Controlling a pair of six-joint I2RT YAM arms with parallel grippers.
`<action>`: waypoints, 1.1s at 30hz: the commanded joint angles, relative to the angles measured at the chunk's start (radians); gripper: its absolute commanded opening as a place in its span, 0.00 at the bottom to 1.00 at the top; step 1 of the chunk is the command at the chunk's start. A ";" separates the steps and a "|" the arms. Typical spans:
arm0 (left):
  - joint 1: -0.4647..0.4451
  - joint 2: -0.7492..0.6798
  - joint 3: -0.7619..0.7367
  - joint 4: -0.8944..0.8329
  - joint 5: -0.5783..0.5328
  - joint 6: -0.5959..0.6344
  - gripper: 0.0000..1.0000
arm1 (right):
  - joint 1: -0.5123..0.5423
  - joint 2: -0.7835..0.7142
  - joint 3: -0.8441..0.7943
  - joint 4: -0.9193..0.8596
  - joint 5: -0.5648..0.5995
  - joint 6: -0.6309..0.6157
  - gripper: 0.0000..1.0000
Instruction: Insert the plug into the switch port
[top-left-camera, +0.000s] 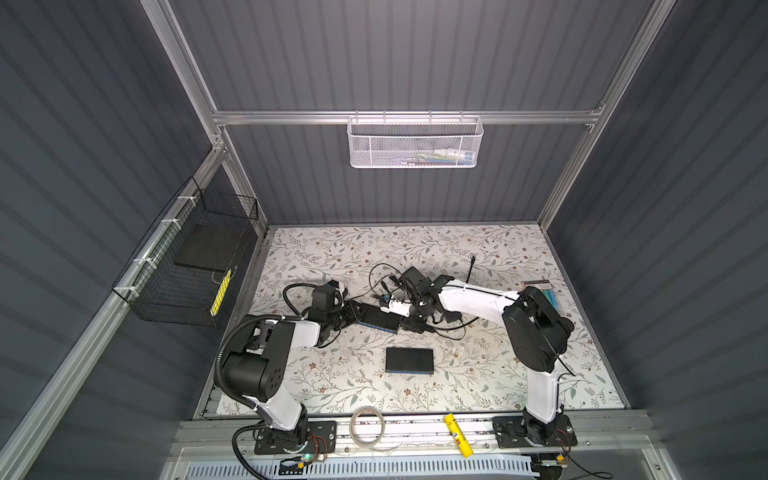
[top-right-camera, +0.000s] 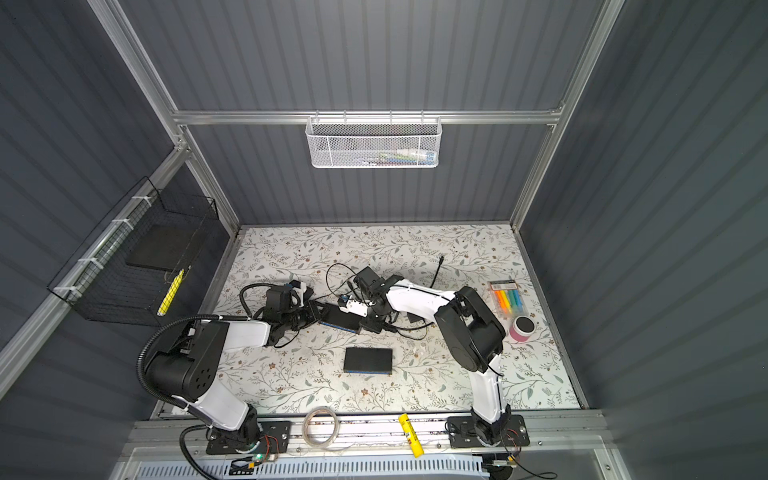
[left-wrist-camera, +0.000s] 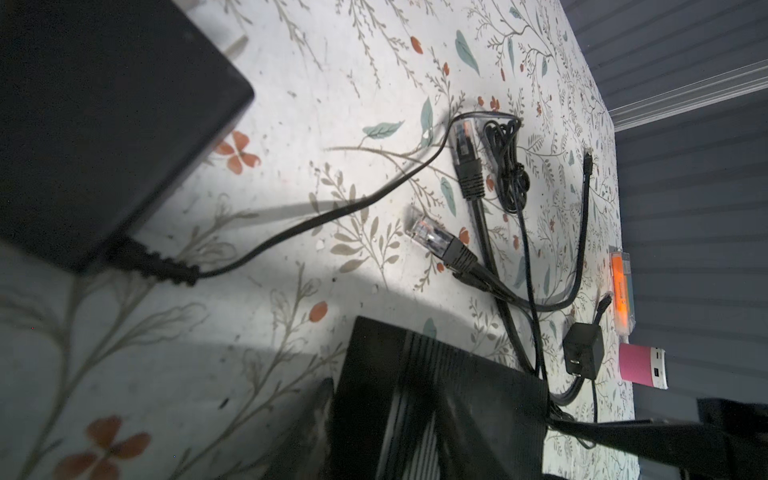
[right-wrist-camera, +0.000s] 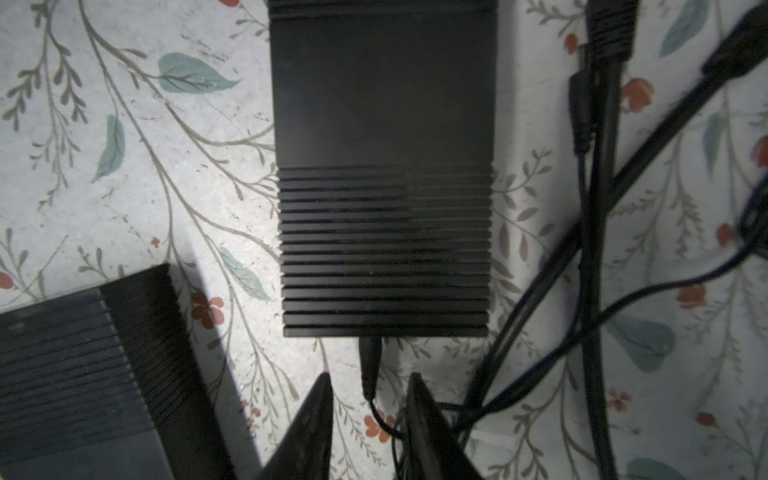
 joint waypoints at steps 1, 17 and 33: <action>-0.011 0.045 -0.067 -0.269 -0.010 0.029 0.39 | 0.000 0.026 -0.005 0.015 0.008 -0.019 0.32; -0.011 0.035 -0.074 -0.271 -0.010 0.028 0.38 | -0.001 0.035 -0.042 0.035 0.037 -0.014 0.31; -0.011 0.038 -0.080 -0.261 -0.012 0.025 0.38 | 0.003 0.063 0.003 0.028 0.028 0.044 0.06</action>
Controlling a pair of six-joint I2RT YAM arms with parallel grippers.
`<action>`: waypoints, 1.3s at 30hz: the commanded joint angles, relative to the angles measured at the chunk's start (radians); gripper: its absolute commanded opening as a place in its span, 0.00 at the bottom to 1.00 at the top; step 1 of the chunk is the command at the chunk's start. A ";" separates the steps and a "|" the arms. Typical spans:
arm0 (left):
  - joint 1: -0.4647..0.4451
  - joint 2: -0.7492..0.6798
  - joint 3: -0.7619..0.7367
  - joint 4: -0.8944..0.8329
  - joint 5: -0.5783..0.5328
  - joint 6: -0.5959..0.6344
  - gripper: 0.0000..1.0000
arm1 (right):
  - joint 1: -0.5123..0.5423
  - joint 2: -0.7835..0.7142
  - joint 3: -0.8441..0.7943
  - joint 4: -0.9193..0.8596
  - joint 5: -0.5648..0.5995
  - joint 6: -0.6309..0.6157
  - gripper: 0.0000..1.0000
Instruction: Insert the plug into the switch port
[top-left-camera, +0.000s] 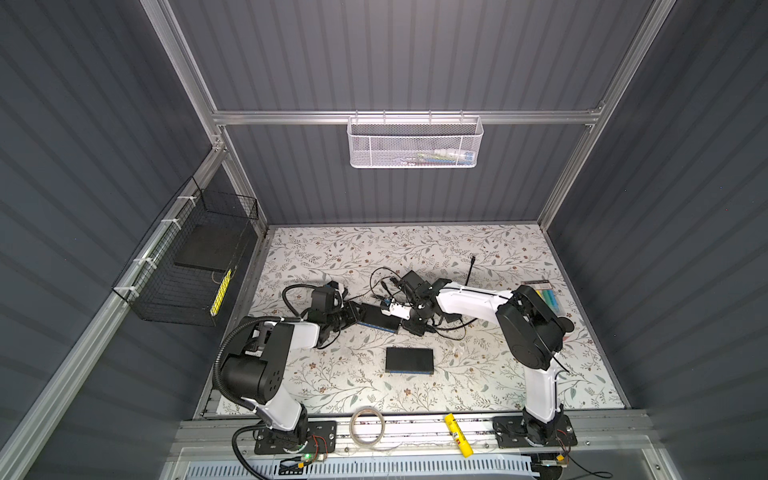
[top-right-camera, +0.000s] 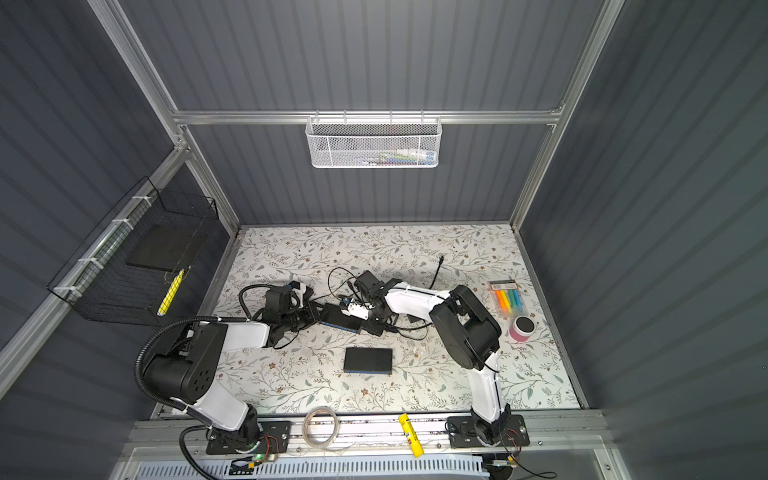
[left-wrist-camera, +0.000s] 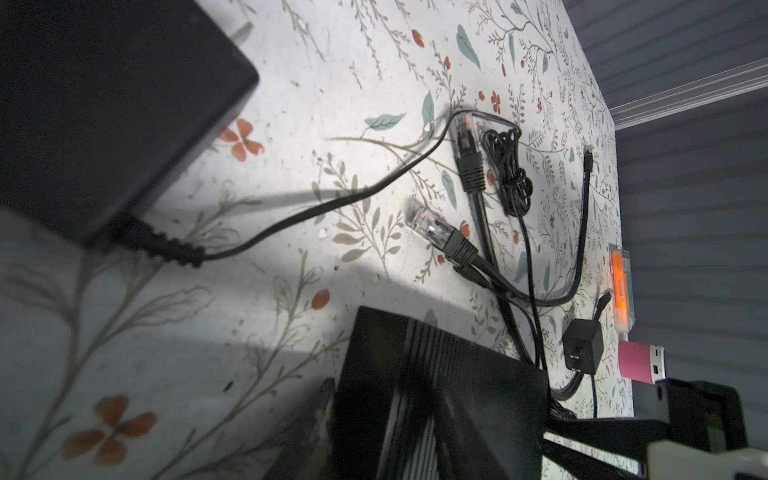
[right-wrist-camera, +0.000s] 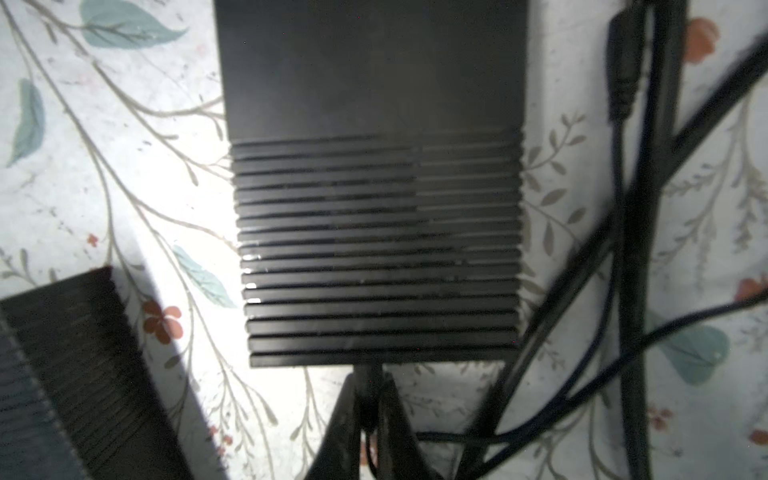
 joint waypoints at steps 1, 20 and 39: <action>-0.011 0.053 -0.070 -0.255 -0.010 0.026 0.38 | 0.004 0.034 0.031 -0.001 0.000 0.031 0.04; -0.014 0.061 -0.076 -0.233 -0.022 0.017 0.38 | 0.058 0.068 0.175 -0.056 0.029 0.159 0.00; -0.040 0.092 -0.096 -0.172 -0.009 -0.008 0.38 | 0.073 0.125 0.250 0.046 -0.011 0.212 0.00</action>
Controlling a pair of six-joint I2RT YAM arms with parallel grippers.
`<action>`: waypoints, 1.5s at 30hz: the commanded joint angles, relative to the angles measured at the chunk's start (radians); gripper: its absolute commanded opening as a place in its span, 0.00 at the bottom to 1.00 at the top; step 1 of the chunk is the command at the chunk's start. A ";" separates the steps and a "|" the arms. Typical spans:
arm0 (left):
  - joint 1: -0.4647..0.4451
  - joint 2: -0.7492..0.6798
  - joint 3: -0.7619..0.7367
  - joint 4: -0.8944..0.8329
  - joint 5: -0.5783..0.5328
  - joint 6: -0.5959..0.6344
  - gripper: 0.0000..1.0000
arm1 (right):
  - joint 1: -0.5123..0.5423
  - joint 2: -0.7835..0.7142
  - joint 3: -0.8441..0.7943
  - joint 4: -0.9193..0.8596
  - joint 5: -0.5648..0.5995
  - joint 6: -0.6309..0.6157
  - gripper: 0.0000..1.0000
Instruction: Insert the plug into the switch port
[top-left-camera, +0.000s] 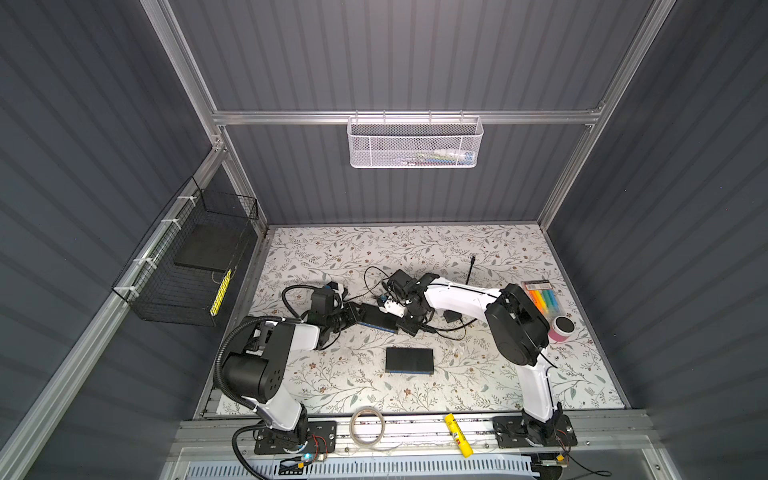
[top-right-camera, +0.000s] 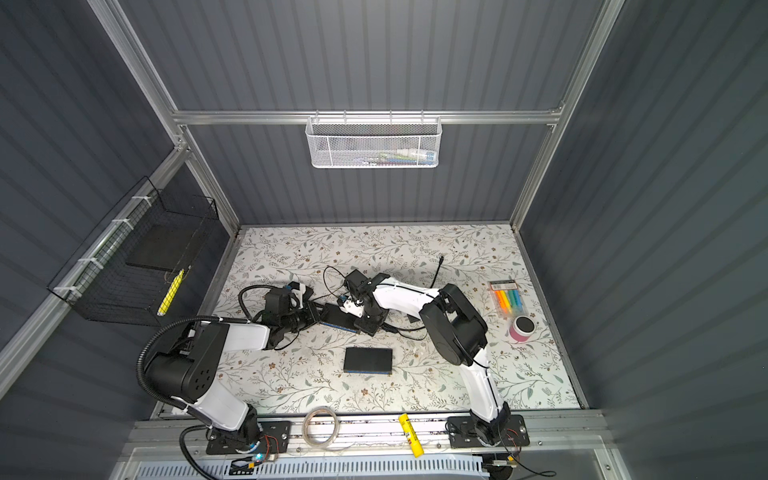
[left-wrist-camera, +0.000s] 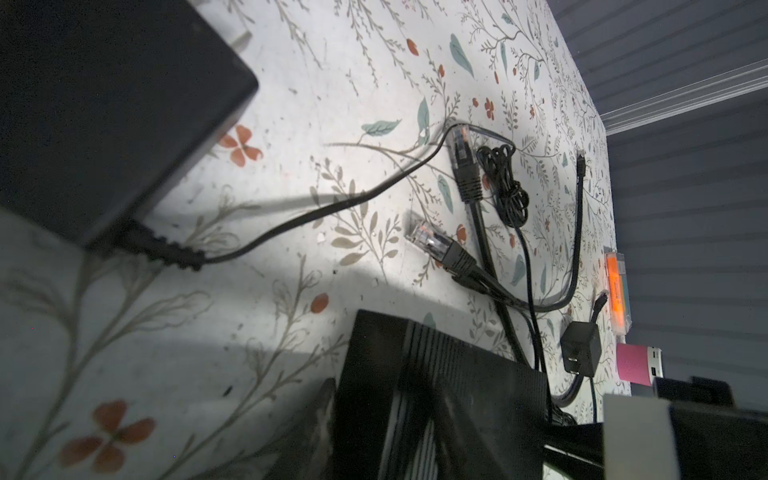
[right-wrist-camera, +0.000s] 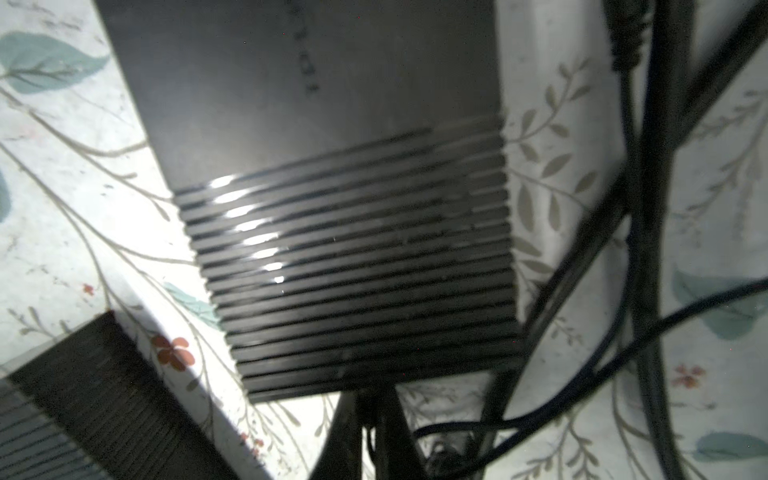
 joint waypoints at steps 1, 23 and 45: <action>-0.040 0.080 -0.068 -0.247 -0.009 0.003 0.38 | 0.028 0.035 0.082 0.238 -0.076 0.021 0.00; 0.078 -0.166 -0.042 -0.455 -0.160 0.006 0.41 | 0.055 0.059 0.117 0.284 -0.097 -0.013 0.02; 0.186 -0.369 0.068 -0.674 -0.220 0.070 0.59 | -0.017 -0.056 0.094 0.233 -0.178 0.089 0.38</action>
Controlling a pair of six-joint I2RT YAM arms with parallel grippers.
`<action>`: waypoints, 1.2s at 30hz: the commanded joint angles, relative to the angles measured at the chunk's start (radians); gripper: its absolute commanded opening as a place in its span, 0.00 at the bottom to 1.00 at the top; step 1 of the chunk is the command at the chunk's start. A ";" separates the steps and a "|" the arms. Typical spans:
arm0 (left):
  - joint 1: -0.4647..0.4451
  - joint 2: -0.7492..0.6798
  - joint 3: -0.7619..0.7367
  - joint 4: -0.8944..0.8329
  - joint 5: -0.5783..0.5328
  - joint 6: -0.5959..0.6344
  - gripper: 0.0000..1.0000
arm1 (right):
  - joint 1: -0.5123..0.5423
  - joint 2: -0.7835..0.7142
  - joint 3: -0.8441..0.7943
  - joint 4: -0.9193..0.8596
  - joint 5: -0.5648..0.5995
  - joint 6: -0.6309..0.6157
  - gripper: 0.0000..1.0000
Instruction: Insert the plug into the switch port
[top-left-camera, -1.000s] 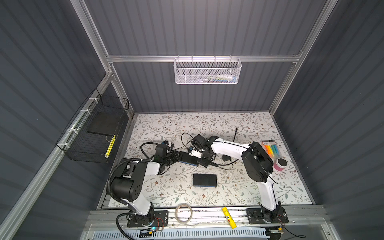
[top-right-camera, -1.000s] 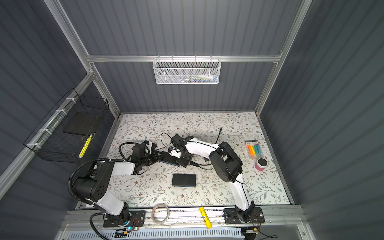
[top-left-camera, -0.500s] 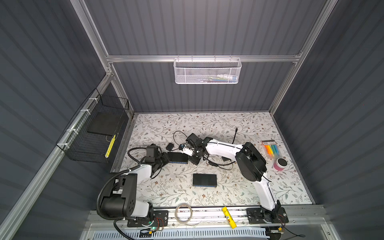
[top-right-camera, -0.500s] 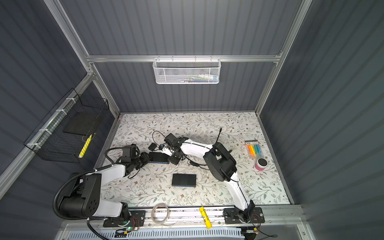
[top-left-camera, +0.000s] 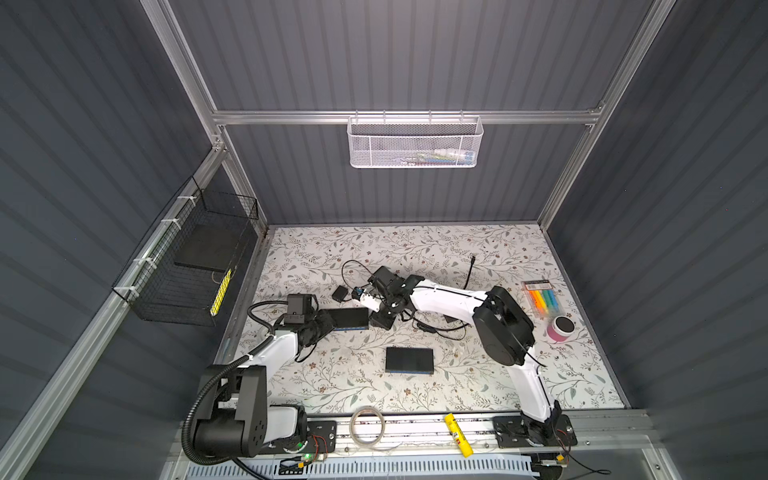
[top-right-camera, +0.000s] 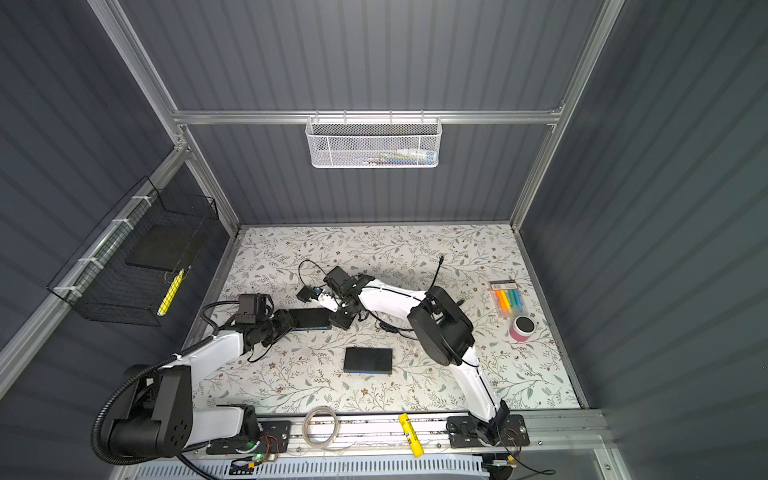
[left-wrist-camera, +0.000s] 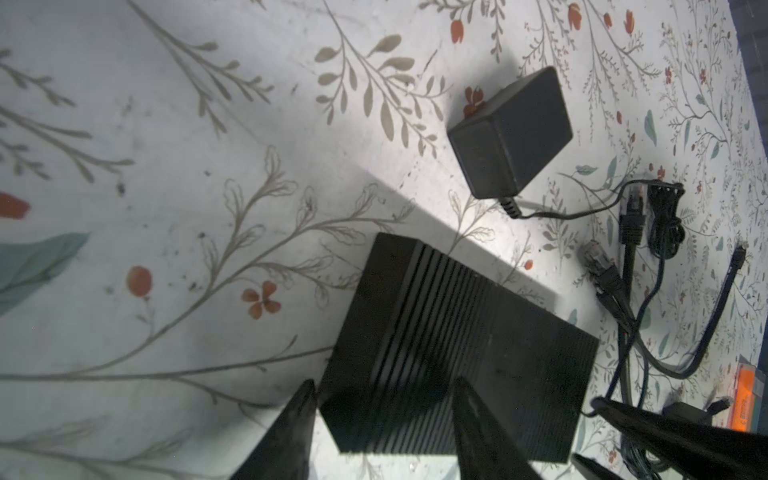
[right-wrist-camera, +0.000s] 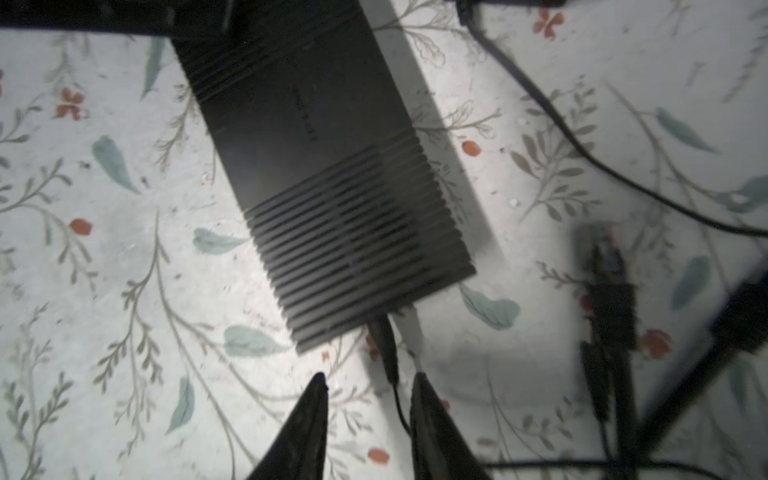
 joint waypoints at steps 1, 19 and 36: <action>0.010 -0.039 0.065 -0.087 -0.007 0.047 0.60 | -0.081 -0.102 -0.015 0.022 -0.050 0.063 0.39; 0.015 -0.150 0.257 -0.149 0.071 0.224 0.67 | -0.270 0.339 0.542 -0.228 0.099 -0.004 0.43; 0.018 -0.049 0.283 -0.119 0.094 0.247 0.66 | -0.255 0.454 0.625 -0.312 0.114 0.014 0.30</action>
